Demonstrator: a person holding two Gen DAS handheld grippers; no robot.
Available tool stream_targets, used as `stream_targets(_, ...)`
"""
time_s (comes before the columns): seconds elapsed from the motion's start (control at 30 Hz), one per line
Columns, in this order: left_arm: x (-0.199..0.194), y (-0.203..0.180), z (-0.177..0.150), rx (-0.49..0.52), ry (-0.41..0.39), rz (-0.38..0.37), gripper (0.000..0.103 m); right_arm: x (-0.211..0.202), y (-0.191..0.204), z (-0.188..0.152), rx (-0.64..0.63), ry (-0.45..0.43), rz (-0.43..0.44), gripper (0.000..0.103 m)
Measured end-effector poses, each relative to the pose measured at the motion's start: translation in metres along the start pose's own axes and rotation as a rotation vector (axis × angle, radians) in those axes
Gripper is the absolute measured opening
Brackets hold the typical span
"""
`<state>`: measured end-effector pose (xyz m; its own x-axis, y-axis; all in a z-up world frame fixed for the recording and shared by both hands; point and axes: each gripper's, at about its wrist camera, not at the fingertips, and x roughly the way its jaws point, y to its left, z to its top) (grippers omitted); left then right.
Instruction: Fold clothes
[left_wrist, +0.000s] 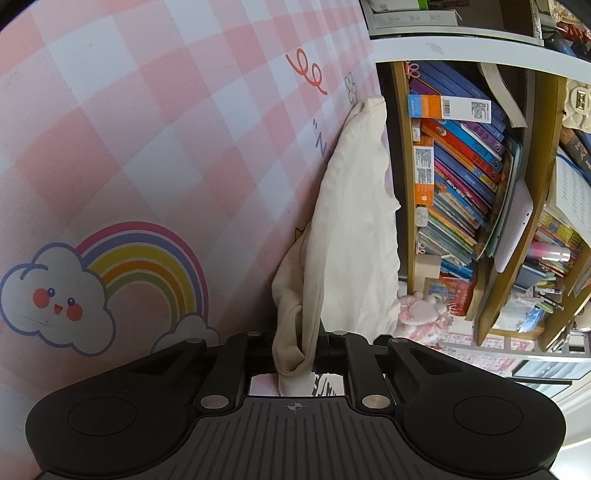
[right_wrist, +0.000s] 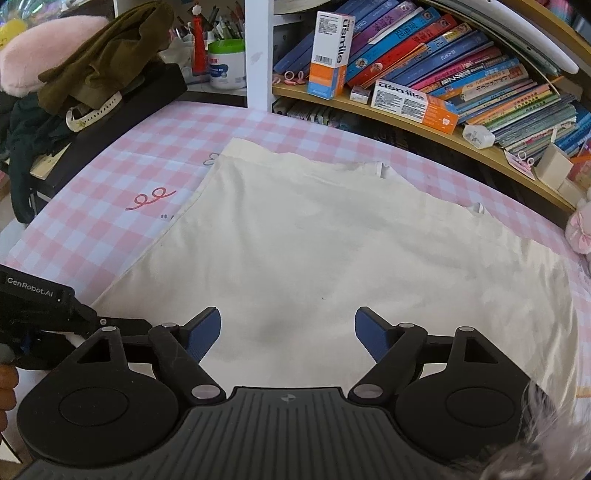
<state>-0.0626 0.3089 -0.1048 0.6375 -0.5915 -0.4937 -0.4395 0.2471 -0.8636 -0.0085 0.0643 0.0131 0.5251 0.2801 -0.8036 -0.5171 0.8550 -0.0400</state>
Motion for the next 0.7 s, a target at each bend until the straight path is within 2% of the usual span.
stream_targets(0.23, 0.001, 0.002, 0.002, 0.003, 0.014, -0.025, 0.014, 0.019, 0.008, 0.016, -0.035, 0.035, 0.016, 0.082)
stream_targets(0.33, 0.001, 0.002, 0.001, 0.012, 0.013, -0.023, 0.014, 0.034, 0.007, 0.036, -0.003, 0.057, 0.047, 0.082)
stream_targets(0.4, 0.001, -0.001, 0.0, 0.046, 0.01, -0.01, 0.009, 0.045, 0.007, 0.054, 0.045, 0.074, 0.067, 0.082)
stream_targets(0.47, 0.0, -0.01, -0.003, 0.105, -0.007, 0.03, 0.008, 0.056, 0.008, 0.072, 0.09, 0.087, 0.089, 0.082)
stream_targets(0.57, 0.0, -0.034, -0.01, 0.258, -0.031, 0.081, 0.006, 0.07, 0.014, 0.103, 0.115, 0.114, 0.117, 0.082)
stream_targets(0.7, 0.002, -0.066, -0.022, 0.436, -0.039, 0.06, 0.006, 0.089, 0.033, 0.142, 0.038, 0.172, 0.137, 0.081)
